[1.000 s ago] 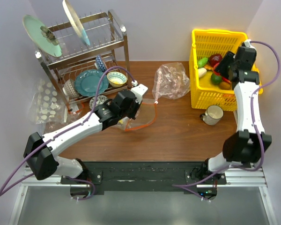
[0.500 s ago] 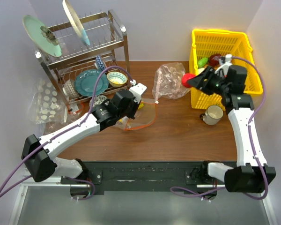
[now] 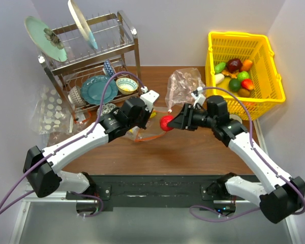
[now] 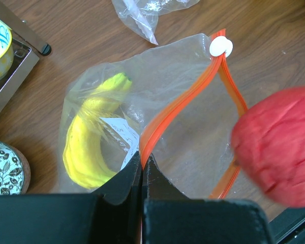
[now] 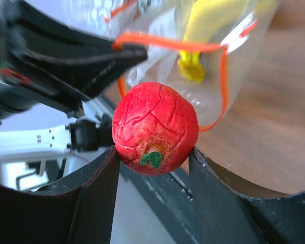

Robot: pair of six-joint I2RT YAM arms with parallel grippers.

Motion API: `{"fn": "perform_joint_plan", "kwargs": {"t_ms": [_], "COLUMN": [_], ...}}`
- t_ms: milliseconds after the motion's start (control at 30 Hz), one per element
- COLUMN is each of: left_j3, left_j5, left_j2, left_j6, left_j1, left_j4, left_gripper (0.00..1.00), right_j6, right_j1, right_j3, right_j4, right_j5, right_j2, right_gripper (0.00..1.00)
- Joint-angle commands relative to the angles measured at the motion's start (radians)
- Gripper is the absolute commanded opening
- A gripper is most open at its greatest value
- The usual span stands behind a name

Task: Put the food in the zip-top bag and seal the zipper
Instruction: Place the fake fruit in the zipper food storage bag.

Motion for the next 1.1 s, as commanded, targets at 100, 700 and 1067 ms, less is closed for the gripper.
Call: {"fn": "perform_joint_plan", "kwargs": {"t_ms": [100,700,1067], "left_j3": [-0.005,-0.012,-0.012], "left_j5": [-0.009,-0.018,-0.02], "left_j2": [-0.037,-0.05,-0.05], "left_j6": [0.011,0.014,0.017], "left_j1": [0.003,0.003,0.003], "left_j4": [0.048,0.049,0.048], "left_gripper": [0.0,0.0,0.0], "right_j6": [0.064,-0.164,-0.344], "right_j1": [0.167,0.232,0.232], "right_j3": [0.024,0.284,0.49], "right_j4": [0.213,-0.072,-0.356], "right_j5": [0.082,0.301,0.685], "right_j2": [0.147,0.272,0.126], "right_gripper": [0.55,0.95,0.98]}}
